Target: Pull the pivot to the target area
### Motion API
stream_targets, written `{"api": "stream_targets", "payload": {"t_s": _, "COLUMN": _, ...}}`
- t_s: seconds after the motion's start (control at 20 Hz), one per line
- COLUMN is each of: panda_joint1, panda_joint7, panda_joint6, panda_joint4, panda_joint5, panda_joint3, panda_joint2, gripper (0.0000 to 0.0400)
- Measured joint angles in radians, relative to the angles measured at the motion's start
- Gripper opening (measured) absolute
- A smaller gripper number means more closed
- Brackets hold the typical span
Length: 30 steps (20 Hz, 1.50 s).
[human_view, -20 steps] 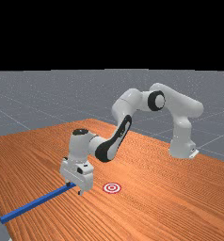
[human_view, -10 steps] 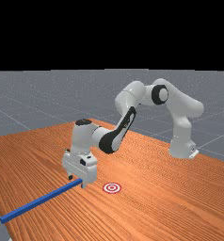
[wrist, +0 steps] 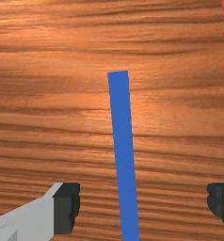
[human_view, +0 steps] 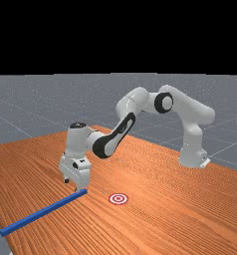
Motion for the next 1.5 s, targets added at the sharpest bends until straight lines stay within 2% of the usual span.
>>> {"api": "stream_targets", "payload": {"t_s": 0.05, "panda_joint1": -0.014, "panda_joint7": 0.01, "panda_joint6": -0.014, "panda_joint4": 0.029, "panda_joint5": 0.007, "panda_joint3": -0.008, "panda_joint2": 0.014, "gripper": 0.04}}
{"api": "stream_targets", "payload": {"t_s": 0.1, "panda_joint1": 0.0, "panda_joint7": -0.032, "panda_joint6": 0.022, "panda_joint4": 0.025, "panda_joint5": -0.056, "panda_joint3": -0.045, "panda_joint2": 0.023, "gripper": 0.04}}
{"api": "stream_targets", "payload": {"t_s": 0.25, "panda_joint1": 0.021, "panda_joint7": -0.004, "panda_joint6": 0.065, "panda_joint4": 0.088, "panda_joint5": -0.078, "panda_joint3": -0.081, "panda_joint2": 0.115, "gripper": 0.04}}
{"api": "stream_targets", "payload": {"t_s": 0.3, "panda_joint1": 0.003, "panda_joint7": -0.037, "panda_joint6": 0.066, "panda_joint4": 0.103, "panda_joint5": -0.052, "panda_joint3": -0.051, "panda_joint2": 0.142, "gripper": 0.04}}
{"api": "stream_targets", "payload": {"t_s": 0.7, "panda_joint1": 0.003, "panda_joint7": -0.079, "panda_joint6": 0.045, "panda_joint4": 0.255, "panda_joint5": -0.027, "panda_joint3": -0.033, "panda_joint2": 0.235, "gripper": 0.04}}
{"api": "stream_targets", "payload": {"t_s": 0.75, "panda_joint1": 0.005, "panda_joint7": -0.094, "panda_joint6": 0.016, "panda_joint4": 0.287, "panda_joint5": -0.025, "panda_joint3": -0.031, "panda_joint2": 0.25, "gripper": 0.0244}}
{"api": "stream_targets", "payload": {"t_s": 0.8, "panda_joint1": -0.002, "panda_joint7": -0.097, "panda_joint6": 0.041, "panda_joint4": 0.255, "panda_joint5": -0.02, "panda_joint3": -0.02, "panda_joint2": 0.235, "gripper": 0.0156}}
{"api": "stream_targets", "payload": {"t_s": 0.85, "panda_joint1": -0.002, "panda_joint7": -0.096, "panda_joint6": 0.041, "panda_joint4": 0.25, "panda_joint5": -0.021, "panda_joint3": -0.021, "panda_joint2": 0.231, "gripper": 0.011}}
{"api": "stream_targets", "payload": {"t_s": 0.95, "panda_joint1": 0.004, "panda_joint7": -0.092, "panda_joint6": 0.021, "panda_joint4": 0.265, "panda_joint5": -0.026, "panda_joint3": -0.029, "panda_joint2": 0.234, "gripper": 0.0097}}
{"api": "stream_targets", "payload": {"t_s": 1.0, "panda_joint1": 0.0, "panda_joint7": -0.096, "panda_joint6": 0.046, "panda_joint4": 0.234, "panda_joint5": -0.029, "panda_joint3": -0.026, "panda_joint2": 0.219, "gripper": 0.0097}}
{"api": "stream_targets", "payload": {"t_s": 1.1, "panda_joint1": 0.002, "panda_joint7": -0.091, "panda_joint6": 0.023, "panda_joint4": 0.249, "panda_joint5": -0.027, "panda_joint3": -0.029, "panda_joint2": 0.224, "gripper": 0.0097}}
{"api": "stream_targets", "payload": {"t_s": 1.2, "panda_joint1": -0.016, "panda_joint7": -0.111, "panda_joint6": 0.022, "panda_joint4": 0.215, "panda_joint5": -0.006, "panda_joint3": -0.001, "panda_joint2": 0.196, "gripper": 0.0097}}
{"api": "stream_targets", "payload": {"t_s": 1.4, "panda_joint1": -0.022, "panda_joint7": -0.109, "panda_joint6": 0.005, "panda_joint4": 0.166, "panda_joint5": -0.005, "panda_joint3": 0.002, "panda_joint2": 0.134, "gripper": 0.0097}}
{"api": "stream_targets", "payload": {"t_s": 1.5, "panda_joint1": -0.044, "panda_joint7": -0.1, "panda_joint6": 0.08, "panda_joint4": 0.003, "panda_joint5": -0.009, "panda_joint3": 0.007, "panda_joint2": 0.045, "gripper": 0.0097}}
